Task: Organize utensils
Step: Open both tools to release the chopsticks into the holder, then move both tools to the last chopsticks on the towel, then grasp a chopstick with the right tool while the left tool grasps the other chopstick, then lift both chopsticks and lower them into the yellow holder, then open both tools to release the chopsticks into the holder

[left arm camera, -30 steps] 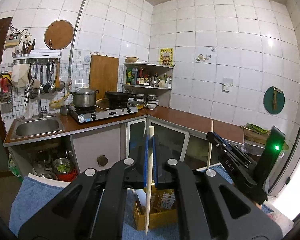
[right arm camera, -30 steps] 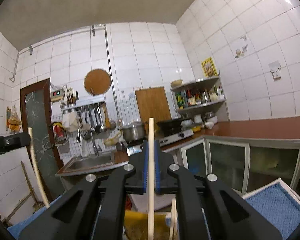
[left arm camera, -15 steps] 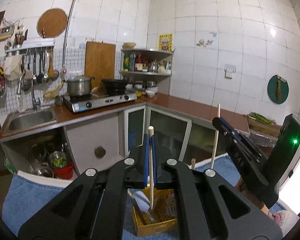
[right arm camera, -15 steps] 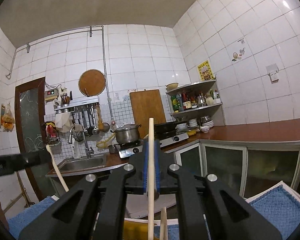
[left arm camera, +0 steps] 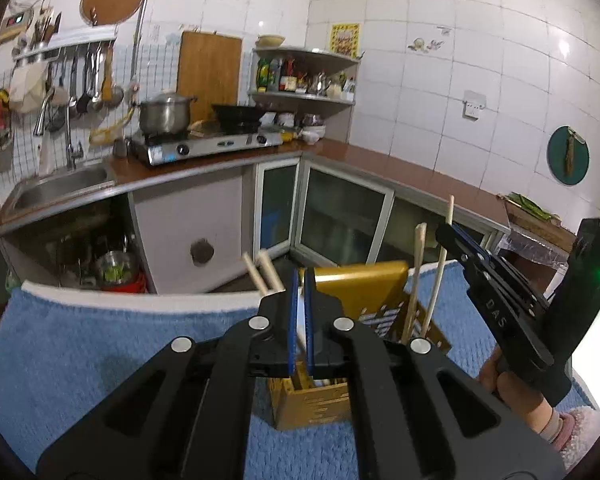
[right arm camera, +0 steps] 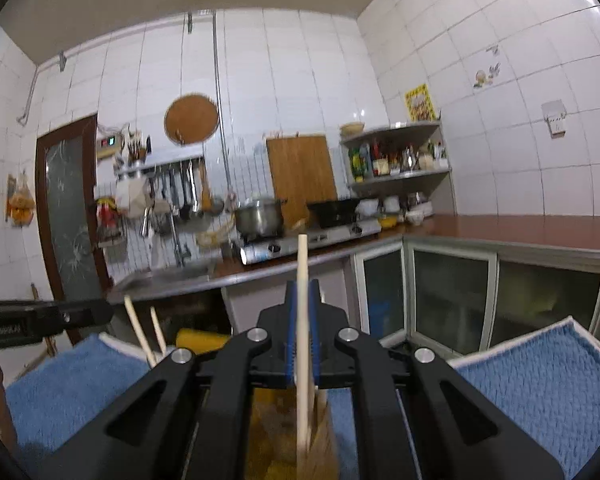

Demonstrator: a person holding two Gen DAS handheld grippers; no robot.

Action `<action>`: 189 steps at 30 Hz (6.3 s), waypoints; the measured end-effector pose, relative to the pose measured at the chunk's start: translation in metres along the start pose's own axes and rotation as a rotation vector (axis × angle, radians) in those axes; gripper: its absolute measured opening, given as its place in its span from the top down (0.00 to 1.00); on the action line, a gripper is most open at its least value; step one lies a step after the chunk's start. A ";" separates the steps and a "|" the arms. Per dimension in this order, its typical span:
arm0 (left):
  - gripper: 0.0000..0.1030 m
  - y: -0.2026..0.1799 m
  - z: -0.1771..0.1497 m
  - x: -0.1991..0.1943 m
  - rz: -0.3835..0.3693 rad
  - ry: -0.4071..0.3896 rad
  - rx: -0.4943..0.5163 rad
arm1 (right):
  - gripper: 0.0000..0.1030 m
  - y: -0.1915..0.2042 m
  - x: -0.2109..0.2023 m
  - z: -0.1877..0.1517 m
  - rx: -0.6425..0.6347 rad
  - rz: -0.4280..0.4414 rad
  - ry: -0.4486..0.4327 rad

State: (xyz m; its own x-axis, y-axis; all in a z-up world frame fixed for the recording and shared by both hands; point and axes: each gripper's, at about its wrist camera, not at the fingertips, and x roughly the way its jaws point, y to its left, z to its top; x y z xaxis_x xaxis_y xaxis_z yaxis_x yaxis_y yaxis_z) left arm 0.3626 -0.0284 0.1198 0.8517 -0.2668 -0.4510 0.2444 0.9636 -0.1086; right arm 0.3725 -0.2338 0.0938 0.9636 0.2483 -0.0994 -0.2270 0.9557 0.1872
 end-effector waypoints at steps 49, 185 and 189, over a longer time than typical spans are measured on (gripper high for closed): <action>0.05 0.055 -0.165 -0.038 0.172 0.186 -0.016 | 0.50 0.037 -0.084 -0.147 0.040 -0.315 0.714; 0.95 -0.016 -0.023 0.025 0.067 -0.207 -0.022 | 0.94 0.013 -0.025 -0.004 -0.046 -0.048 0.126; 0.70 -0.017 -0.028 0.008 0.062 -0.167 -0.021 | 0.93 0.015 -0.033 -0.006 -0.048 -0.059 0.148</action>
State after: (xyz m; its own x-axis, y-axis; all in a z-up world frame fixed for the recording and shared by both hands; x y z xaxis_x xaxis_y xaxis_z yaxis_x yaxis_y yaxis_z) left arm 0.3521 -0.0469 0.0930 0.9303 -0.2048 -0.3044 0.1812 0.9779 -0.1043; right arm 0.3368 -0.2270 0.0941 0.9450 0.2084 -0.2521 -0.1802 0.9750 0.1302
